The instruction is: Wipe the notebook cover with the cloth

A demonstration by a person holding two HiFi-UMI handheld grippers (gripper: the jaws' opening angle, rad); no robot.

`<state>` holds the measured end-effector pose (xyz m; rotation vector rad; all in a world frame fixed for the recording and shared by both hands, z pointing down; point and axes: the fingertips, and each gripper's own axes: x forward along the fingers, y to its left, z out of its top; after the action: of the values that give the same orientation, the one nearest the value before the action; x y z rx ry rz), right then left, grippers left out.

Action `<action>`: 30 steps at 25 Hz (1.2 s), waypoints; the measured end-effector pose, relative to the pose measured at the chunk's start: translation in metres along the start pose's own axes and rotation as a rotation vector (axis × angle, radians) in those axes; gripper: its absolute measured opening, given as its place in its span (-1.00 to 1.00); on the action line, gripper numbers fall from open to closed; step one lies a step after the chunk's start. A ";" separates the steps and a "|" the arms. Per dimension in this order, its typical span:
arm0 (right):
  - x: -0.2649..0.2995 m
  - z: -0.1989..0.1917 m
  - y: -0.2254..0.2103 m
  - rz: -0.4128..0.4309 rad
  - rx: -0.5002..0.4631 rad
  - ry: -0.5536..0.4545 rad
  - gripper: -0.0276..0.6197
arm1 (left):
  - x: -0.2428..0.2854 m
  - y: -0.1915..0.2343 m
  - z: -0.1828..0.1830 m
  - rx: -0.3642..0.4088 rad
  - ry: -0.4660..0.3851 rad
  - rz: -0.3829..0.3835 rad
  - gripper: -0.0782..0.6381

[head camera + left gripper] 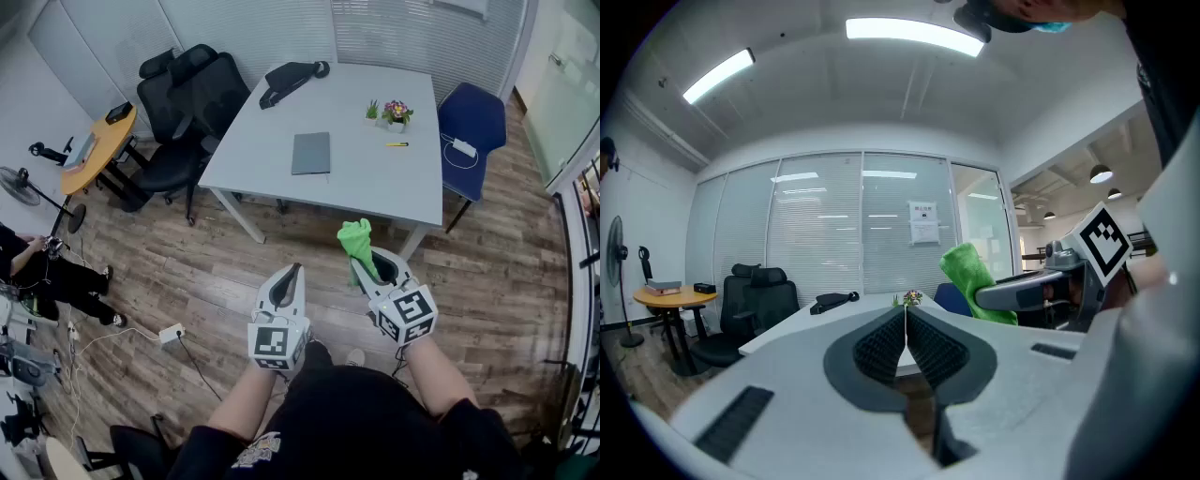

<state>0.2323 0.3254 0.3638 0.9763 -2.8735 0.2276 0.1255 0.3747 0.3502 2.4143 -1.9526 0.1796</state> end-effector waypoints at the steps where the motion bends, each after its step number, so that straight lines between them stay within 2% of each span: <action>1: 0.001 -0.001 0.000 -0.001 0.000 0.000 -0.57 | 0.000 0.001 0.000 0.001 0.000 0.000 -0.76; 12: 0.013 0.004 -0.004 0.005 0.058 -0.028 -0.57 | 0.008 0.011 0.000 0.009 0.004 -0.009 -0.74; 14: 0.017 0.004 -0.005 0.003 0.060 -0.027 -0.57 | 0.011 0.014 -0.002 0.005 0.005 -0.019 -0.50; 15: 0.020 0.004 -0.006 0.001 0.061 -0.026 -0.57 | 0.013 0.015 -0.003 0.004 0.007 -0.024 -0.45; 30: 0.107 0.006 -0.024 -0.009 0.074 0.020 -0.57 | 0.063 0.082 -0.015 -0.012 0.030 -0.045 -0.10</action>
<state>0.1621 0.2414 0.3752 0.9927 -2.8605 0.3436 0.0572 0.2978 0.3681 2.4311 -1.8796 0.2012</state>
